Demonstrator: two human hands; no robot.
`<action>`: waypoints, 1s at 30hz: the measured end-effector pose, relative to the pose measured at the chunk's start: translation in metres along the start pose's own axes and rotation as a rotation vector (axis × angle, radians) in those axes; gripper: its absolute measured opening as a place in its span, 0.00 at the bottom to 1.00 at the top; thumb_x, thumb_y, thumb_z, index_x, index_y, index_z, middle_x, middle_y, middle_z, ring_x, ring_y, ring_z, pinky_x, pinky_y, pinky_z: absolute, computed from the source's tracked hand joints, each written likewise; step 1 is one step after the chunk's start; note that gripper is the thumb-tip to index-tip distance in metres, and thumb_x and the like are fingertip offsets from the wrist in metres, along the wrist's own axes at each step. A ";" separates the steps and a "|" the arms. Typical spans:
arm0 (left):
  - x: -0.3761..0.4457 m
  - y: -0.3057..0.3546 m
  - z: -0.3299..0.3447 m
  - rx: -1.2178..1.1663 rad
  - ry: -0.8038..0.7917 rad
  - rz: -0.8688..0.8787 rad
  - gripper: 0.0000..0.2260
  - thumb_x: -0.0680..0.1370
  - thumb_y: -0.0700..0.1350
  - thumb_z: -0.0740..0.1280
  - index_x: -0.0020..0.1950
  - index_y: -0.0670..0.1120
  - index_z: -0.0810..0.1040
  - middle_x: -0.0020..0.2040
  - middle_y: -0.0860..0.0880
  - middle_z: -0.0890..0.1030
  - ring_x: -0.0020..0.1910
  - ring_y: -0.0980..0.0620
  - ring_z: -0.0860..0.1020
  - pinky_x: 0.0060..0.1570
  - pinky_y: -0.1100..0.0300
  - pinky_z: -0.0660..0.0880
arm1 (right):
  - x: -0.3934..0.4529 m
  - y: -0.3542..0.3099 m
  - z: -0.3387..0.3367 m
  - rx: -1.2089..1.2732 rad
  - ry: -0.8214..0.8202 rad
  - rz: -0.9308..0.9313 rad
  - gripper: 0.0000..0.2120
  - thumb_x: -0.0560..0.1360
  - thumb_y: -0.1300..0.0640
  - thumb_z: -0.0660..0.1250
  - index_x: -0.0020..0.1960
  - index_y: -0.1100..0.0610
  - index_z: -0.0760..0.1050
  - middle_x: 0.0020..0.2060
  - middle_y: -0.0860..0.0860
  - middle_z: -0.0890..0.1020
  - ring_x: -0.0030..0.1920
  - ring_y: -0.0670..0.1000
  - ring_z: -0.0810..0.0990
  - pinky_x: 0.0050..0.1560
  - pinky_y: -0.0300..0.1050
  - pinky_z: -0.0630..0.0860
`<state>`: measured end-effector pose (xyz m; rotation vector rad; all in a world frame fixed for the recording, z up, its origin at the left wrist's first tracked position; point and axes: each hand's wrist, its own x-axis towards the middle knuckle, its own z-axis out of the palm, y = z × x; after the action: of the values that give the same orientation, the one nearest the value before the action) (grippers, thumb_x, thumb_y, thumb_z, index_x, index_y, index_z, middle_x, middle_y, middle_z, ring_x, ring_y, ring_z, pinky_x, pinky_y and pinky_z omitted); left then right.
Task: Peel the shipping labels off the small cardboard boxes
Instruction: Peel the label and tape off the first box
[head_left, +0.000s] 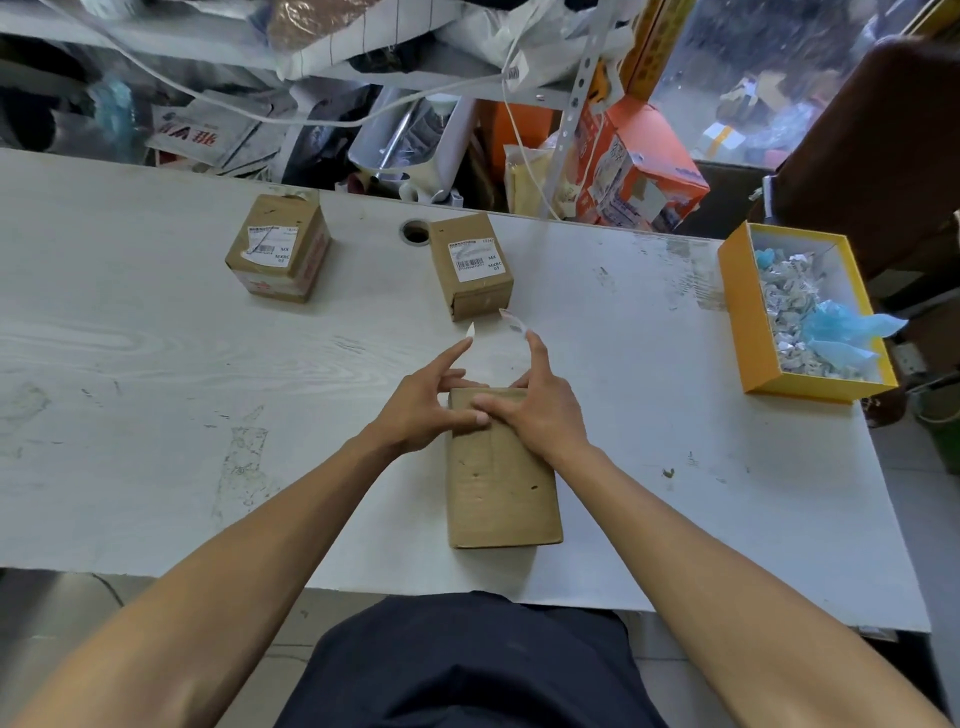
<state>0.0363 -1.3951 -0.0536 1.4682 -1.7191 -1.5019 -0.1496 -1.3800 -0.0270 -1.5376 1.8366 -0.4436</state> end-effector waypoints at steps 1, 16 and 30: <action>0.002 0.002 0.001 -0.023 0.036 -0.005 0.42 0.69 0.50 0.80 0.78 0.59 0.62 0.56 0.54 0.84 0.65 0.63 0.74 0.62 0.67 0.68 | 0.004 -0.002 0.000 -0.012 0.031 0.006 0.51 0.64 0.33 0.73 0.77 0.44 0.48 0.42 0.46 0.80 0.47 0.50 0.80 0.50 0.51 0.78; 0.005 0.016 0.022 0.059 0.032 0.032 0.52 0.60 0.55 0.84 0.78 0.58 0.61 0.54 0.57 0.84 0.66 0.60 0.73 0.66 0.61 0.68 | -0.003 0.049 -0.027 0.382 -0.188 0.071 0.57 0.62 0.48 0.82 0.78 0.41 0.46 0.49 0.47 0.83 0.56 0.46 0.79 0.58 0.46 0.76; -0.033 0.004 0.009 0.031 -0.034 0.039 0.59 0.59 0.61 0.82 0.80 0.62 0.49 0.78 0.52 0.63 0.77 0.55 0.60 0.73 0.55 0.59 | -0.033 0.022 -0.023 0.100 -0.143 -0.177 0.66 0.56 0.38 0.81 0.77 0.40 0.38 0.75 0.50 0.62 0.74 0.50 0.60 0.69 0.46 0.61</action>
<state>0.0384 -1.3626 -0.0429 1.4244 -1.7873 -1.4947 -0.1798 -1.3466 -0.0155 -1.6267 1.5541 -0.4872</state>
